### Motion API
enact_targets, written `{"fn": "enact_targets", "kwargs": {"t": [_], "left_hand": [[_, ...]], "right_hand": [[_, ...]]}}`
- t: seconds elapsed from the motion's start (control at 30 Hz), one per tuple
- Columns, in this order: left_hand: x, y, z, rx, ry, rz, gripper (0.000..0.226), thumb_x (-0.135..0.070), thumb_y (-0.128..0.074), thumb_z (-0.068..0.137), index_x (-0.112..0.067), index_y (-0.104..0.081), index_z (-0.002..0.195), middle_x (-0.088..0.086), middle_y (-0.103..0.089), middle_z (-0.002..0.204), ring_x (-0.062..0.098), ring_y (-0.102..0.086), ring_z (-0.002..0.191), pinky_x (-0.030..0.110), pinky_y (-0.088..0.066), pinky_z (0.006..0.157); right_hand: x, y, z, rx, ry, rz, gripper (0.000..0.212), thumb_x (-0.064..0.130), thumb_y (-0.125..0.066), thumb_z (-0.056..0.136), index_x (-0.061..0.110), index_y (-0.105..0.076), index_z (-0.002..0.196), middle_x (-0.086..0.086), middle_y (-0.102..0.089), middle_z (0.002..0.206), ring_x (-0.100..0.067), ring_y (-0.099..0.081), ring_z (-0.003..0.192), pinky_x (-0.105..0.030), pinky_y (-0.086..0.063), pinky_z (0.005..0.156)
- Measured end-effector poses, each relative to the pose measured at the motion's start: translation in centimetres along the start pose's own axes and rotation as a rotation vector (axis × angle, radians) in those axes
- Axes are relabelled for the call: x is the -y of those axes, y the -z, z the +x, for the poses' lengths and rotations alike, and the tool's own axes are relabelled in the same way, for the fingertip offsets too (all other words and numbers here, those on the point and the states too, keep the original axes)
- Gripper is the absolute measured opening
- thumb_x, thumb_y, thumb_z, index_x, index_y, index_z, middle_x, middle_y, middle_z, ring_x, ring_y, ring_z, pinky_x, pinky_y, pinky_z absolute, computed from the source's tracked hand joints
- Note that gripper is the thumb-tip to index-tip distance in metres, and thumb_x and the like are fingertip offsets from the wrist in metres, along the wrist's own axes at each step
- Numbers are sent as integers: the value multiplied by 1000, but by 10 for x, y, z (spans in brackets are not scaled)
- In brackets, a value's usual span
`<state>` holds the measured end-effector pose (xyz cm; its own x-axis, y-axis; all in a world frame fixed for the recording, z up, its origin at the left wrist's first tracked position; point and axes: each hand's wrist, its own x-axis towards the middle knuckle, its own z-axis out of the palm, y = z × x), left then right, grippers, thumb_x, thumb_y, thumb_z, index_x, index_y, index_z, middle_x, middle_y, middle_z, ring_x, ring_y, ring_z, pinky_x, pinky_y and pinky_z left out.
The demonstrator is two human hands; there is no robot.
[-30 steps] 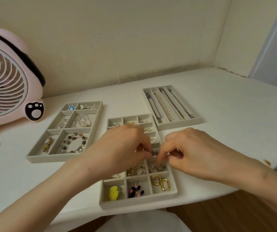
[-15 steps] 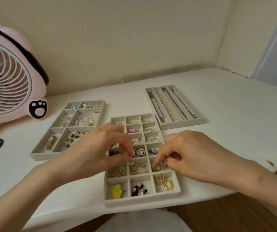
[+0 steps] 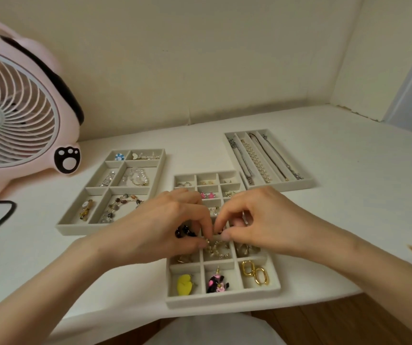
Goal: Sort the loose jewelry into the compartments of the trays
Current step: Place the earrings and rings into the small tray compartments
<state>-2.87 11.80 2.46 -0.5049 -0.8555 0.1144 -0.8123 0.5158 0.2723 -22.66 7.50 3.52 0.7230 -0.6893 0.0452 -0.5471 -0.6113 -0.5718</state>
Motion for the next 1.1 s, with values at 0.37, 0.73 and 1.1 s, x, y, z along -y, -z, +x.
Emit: {"fn": "enact_targets", "kwargs": {"t": [0.37, 0.73, 1.1], "left_hand": [[0, 5, 8, -95, 71, -219, 26, -55, -53, 69, -34, -64, 80, -15, -54, 82, 3, -50, 77, 20, -41, 67], [-8, -6, -1, 20, -75, 139, 22, -50, -47, 84, -40, -64, 95, -20, -44, 84, -4, -38, 83, 16, -35, 75], [-14, -7, -2, 6, -53, 209, 31, -51, -40, 82, -34, -65, 86, -16, -49, 85, 3, -43, 82, 22, -38, 74]], "right_hand": [[-1, -7, 3, -16, -62, 257, 8, 28, -78, 74, 23, -72, 75, 20, -58, 55, 6, -50, 51, -9, -36, 49], [-12, 15, -4, 43, -211, 504, 6, 5, -73, 78, 5, -67, 77, -11, -70, 70, -13, -67, 57, -24, -57, 59], [-11, 16, -6, 12, -133, 555, 14, -7, -69, 77, 4, -63, 84, -10, -68, 75, -8, -64, 55, -20, -53, 54]]}}
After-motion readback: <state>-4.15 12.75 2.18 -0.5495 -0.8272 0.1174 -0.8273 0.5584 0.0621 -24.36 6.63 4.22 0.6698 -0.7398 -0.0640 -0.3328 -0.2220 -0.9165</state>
